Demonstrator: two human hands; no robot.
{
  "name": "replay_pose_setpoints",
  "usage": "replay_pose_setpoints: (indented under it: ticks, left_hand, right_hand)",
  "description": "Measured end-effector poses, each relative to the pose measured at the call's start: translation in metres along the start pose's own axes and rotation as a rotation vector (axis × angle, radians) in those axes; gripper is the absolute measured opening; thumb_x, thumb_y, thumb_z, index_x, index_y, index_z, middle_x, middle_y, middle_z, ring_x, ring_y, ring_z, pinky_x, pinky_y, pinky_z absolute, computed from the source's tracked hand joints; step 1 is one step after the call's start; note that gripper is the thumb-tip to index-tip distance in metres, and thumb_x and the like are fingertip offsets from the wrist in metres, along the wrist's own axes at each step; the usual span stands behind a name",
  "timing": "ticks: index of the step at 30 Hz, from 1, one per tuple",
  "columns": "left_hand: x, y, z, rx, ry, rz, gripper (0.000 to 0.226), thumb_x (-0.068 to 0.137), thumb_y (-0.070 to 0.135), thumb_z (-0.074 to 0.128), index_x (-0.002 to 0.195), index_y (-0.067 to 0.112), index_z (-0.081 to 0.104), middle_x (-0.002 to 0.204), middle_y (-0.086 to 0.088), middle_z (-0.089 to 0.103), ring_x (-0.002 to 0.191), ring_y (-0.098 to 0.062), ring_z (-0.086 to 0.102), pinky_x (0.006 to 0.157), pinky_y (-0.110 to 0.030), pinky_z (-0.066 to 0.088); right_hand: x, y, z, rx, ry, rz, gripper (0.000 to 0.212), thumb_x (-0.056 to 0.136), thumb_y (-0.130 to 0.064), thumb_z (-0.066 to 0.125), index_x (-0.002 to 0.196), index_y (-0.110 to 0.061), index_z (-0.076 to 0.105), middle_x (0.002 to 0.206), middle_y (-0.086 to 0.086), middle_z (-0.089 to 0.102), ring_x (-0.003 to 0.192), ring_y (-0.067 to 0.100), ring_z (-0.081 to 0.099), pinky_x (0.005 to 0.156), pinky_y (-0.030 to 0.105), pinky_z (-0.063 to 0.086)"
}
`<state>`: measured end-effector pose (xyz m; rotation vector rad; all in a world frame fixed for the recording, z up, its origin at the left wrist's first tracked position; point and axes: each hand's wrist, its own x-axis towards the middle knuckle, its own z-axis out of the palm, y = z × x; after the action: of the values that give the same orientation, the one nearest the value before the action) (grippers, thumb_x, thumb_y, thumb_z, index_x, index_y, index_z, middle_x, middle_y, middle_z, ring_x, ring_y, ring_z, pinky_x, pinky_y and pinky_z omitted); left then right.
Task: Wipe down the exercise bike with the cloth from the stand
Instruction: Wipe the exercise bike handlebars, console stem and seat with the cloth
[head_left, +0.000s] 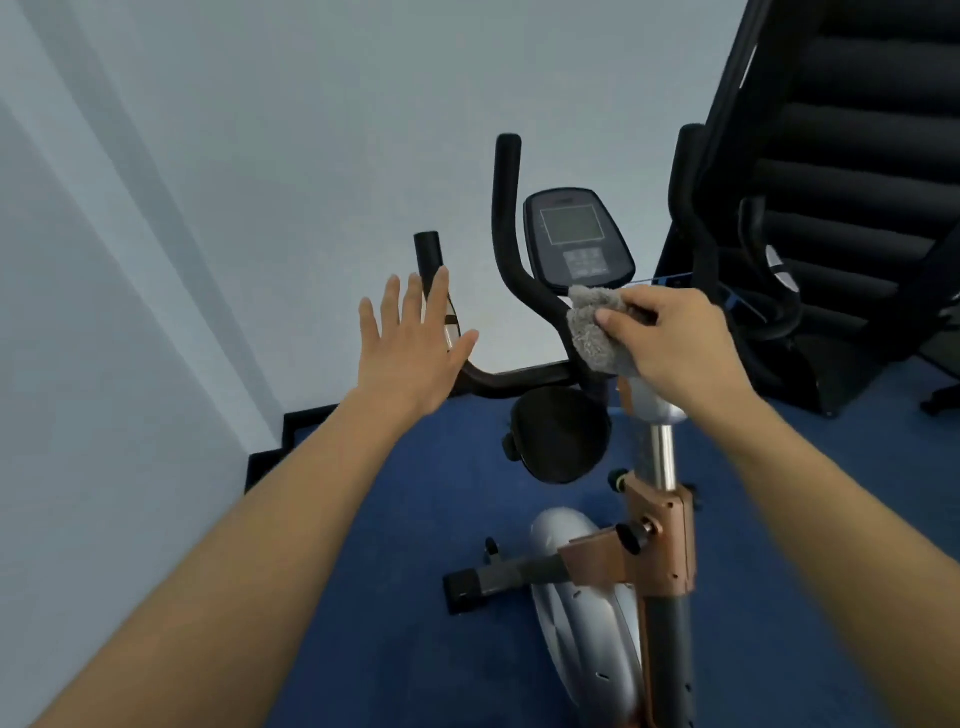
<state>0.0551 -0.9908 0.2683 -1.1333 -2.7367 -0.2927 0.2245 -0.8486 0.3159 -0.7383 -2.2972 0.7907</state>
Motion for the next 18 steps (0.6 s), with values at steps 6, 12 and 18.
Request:
replay_pose_setpoints:
  ticks: [6,12,18]
  left_hand:
    - [-0.025,-0.015,-0.034,0.041,0.057,-0.082,0.067,0.096,0.053,0.018,0.147,0.023,-0.015,0.157,-0.007,-0.005,0.143,-0.026,-0.013,0.113,-0.048,-0.008]
    - [-0.064,-0.033,-0.054,0.080,0.068,-0.153,0.067,0.097,0.051,0.021,0.148,0.022,-0.011,0.157,-0.008,0.000,0.144,-0.026,-0.007,0.115,-0.047,-0.003]
    - [-0.090,-0.034,-0.084,0.114,0.070,-0.129,0.064,0.097,0.051,0.019,0.148,0.020,-0.003,0.157,-0.009,0.002,0.144,-0.027,-0.005,0.115,-0.047,-0.002]
  right_hand:
    - [0.029,-0.014,0.008,-0.023,0.008,-0.073,0.018,0.085,-0.021,0.063,0.077,-0.005,0.065,0.071,0.007,0.062,0.069,0.021,0.055,0.057,0.025,0.039]
    - [0.028,-0.023,0.013,-0.017,-0.032,-0.073,0.018,0.086,-0.022,0.062,0.086,-0.006,0.069,0.076,0.008,0.063,0.075,0.019,0.055,0.066,0.026,0.037]
    - [0.001,-0.039,-0.010,-0.063,-0.010,-0.050,0.023,0.085,-0.021,0.063,0.074,-0.001,0.066,0.065,0.009,0.060,0.063,0.017,0.051,0.049,0.014,0.034]
